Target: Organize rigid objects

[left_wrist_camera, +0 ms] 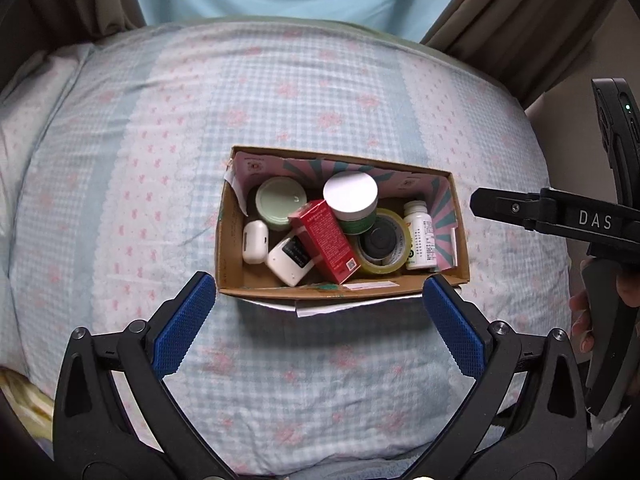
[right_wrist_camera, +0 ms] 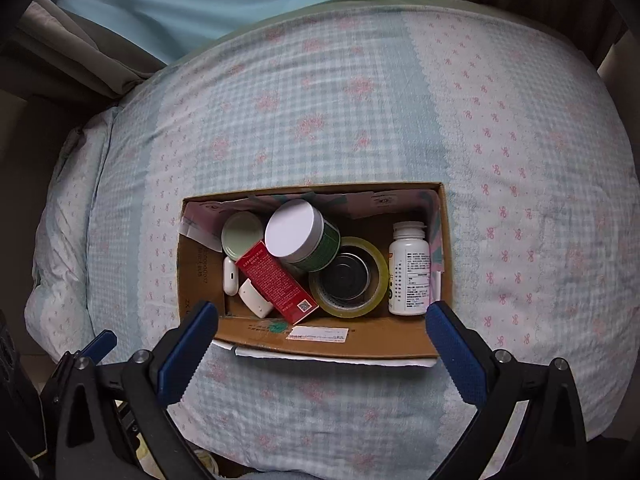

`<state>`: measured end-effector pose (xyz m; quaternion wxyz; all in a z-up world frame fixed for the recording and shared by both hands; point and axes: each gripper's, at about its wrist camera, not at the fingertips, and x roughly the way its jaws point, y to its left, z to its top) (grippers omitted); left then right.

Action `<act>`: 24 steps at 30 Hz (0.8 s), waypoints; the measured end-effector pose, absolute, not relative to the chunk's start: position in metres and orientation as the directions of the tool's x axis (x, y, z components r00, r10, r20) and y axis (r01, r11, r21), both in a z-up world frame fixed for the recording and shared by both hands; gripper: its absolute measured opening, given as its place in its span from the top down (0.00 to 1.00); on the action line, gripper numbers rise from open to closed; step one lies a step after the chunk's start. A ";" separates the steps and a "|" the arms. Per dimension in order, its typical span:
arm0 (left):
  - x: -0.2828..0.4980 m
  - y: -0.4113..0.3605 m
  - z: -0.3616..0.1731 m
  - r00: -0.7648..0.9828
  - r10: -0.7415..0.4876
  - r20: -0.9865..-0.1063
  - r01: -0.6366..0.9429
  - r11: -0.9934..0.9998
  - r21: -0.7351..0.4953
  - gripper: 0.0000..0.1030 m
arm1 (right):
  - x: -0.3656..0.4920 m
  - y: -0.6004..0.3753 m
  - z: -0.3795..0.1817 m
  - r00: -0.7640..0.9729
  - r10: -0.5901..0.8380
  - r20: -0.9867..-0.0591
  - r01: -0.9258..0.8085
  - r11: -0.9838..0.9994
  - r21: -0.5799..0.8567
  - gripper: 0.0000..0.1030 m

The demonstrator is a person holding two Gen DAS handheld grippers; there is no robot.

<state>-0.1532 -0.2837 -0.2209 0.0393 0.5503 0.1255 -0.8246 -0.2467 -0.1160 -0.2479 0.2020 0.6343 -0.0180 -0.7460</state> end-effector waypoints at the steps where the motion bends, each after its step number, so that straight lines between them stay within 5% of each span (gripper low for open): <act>1: -0.150 -0.278 -0.211 -0.403 0.062 -0.913 0.194 -0.969 -0.151 0.00 | -0.242 -0.108 -0.239 -0.135 -0.325 -0.936 0.282 -0.918 0.278 0.00; 7: -0.136 -0.240 -0.131 -0.531 0.032 -0.847 0.132 -0.984 -0.120 0.00 | -0.215 -0.050 -0.169 -0.314 -0.297 -0.902 0.303 -0.931 0.201 0.00; 15: -0.106 -0.186 -0.003 -0.755 -0.012 -0.655 0.110 -0.988 -0.110 0.00 | -0.164 0.029 -0.034 -0.624 -0.247 -0.741 0.289 -0.955 0.075 0.00; 24: -0.072 -0.130 0.031 -0.836 -0.036 -0.547 0.085 -0.994 -0.065 0.00 | -0.122 0.074 0.007 -0.743 -0.225 -0.631 0.249 -0.967 0.052 0.00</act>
